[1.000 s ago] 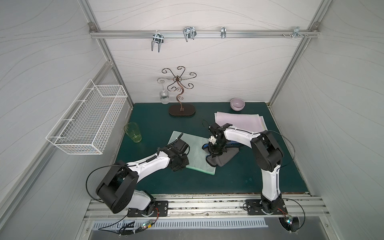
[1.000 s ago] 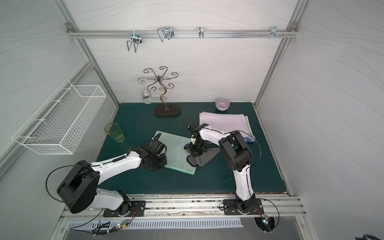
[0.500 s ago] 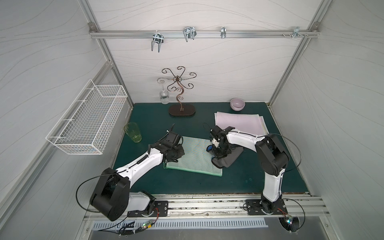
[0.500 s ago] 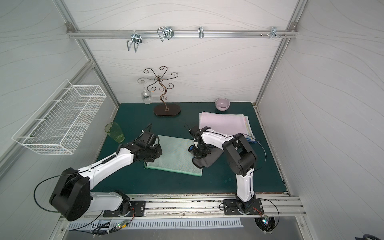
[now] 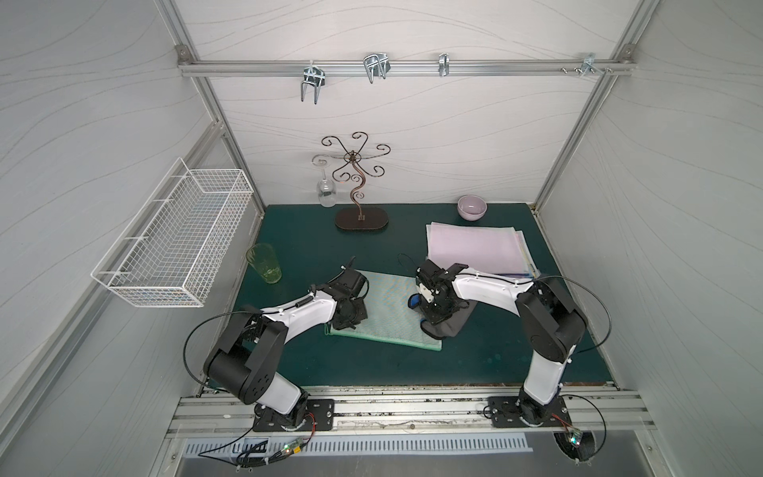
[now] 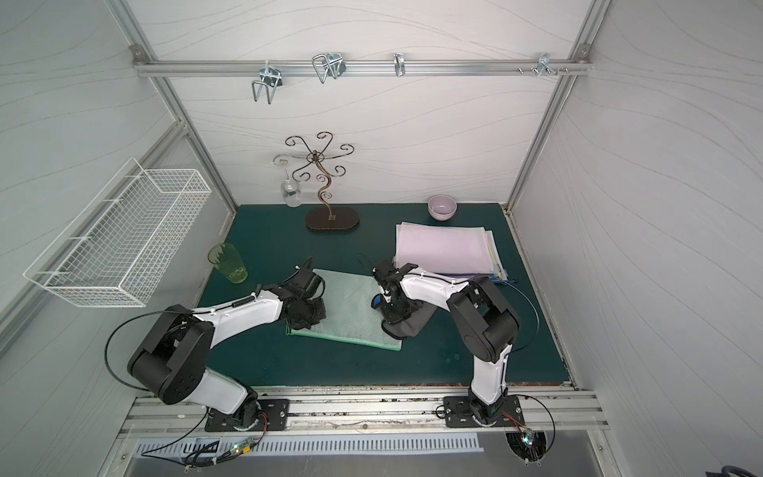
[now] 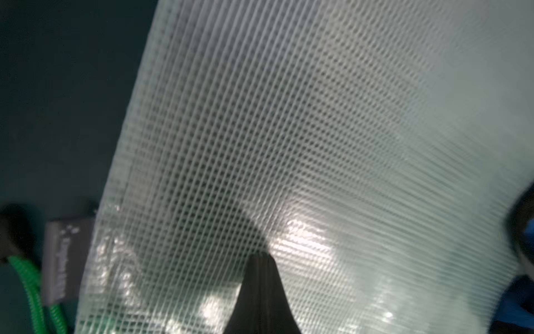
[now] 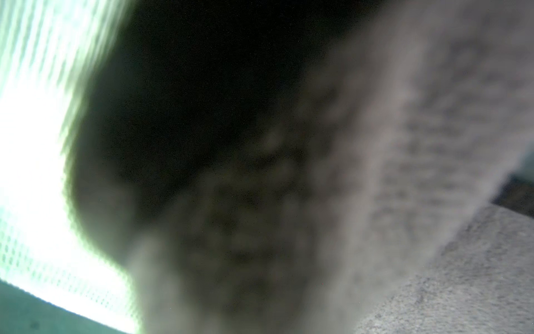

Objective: Wipe the document bag
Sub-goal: Wipe the dirt from the document bag.

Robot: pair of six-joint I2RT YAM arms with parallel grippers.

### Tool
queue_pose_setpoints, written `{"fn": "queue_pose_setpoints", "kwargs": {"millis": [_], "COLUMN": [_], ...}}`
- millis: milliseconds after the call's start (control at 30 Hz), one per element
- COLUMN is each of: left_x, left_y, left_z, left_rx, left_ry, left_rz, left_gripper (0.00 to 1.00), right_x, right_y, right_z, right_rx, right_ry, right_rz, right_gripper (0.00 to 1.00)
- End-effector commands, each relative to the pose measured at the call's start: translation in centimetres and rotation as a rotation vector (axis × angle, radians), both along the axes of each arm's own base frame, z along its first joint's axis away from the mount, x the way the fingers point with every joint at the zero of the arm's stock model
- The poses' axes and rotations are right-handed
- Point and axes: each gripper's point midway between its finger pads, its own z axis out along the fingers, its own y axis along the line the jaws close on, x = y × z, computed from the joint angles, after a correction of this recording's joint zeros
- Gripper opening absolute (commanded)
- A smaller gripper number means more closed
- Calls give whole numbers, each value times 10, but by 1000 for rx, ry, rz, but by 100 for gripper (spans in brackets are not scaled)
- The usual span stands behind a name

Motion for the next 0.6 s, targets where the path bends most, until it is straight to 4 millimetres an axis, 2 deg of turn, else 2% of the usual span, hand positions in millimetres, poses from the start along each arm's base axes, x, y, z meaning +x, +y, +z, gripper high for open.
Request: {"fn": "queue_pose_setpoints", "kwargs": {"millis": [0, 133, 233, 300, 400, 567], "left_x": [-24, -45, -56, -62, -71, -79], "left_y": [15, 19, 17, 14, 15, 24], "left_z": [-11, -18, -12, -7, -2, 1], "left_rx": [52, 74, 63, 39, 16, 19], "left_ry": [59, 107, 106, 102, 92, 72], "left_rz": [36, 31, 36, 42, 61, 84], "left_gripper": [0, 0, 0, 0, 0, 0], "right_x": [-37, -32, -25, -20, -12, 1], "right_y": [-14, 10, 36, 59, 101, 186], "right_z": [-3, 39, 76, 90, 94, 74], "right_rx": [-45, 80, 192, 269, 358, 506], "right_ry": [120, 97, 87, 111, 183, 337], "right_rz": [41, 30, 27, 19, 36, 70], "right_gripper": [0, 0, 0, 0, 0, 0]}}
